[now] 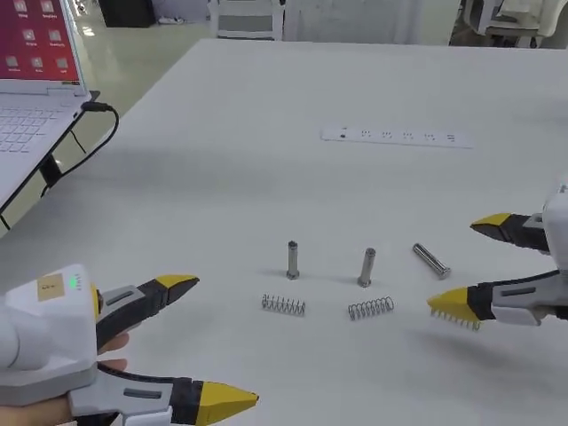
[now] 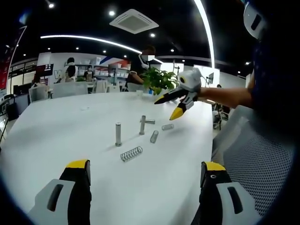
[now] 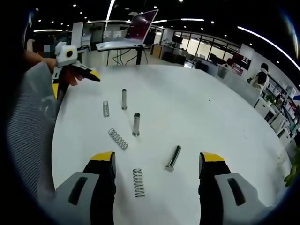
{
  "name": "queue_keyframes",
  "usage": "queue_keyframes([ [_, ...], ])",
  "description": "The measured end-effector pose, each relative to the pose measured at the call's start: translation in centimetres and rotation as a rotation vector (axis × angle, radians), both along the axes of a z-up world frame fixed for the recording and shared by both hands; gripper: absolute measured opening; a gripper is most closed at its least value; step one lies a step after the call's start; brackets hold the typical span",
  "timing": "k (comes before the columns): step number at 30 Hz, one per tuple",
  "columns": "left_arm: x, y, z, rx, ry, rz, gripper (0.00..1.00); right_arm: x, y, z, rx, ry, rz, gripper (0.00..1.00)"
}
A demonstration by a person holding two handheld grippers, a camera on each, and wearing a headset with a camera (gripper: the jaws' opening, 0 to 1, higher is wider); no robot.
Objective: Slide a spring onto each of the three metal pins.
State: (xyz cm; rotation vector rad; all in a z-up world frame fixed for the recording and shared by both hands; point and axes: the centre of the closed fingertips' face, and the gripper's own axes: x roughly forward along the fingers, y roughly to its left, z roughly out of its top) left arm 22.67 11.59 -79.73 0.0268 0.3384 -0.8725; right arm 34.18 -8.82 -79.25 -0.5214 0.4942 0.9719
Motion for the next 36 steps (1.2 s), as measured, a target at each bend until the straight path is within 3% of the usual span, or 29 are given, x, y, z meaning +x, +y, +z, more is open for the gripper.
queue_keyframes([
  [17,0.1,-0.2,0.0,-0.004,0.001,0.000,0.95,2.1,1.3,0.1,-0.005,0.008,-0.007,0.70],
  [36,0.1,-0.1,-0.1,-0.006,0.006,0.005,0.94,4.6,1.2,-2.6,-0.045,0.090,-0.085,0.60],
])
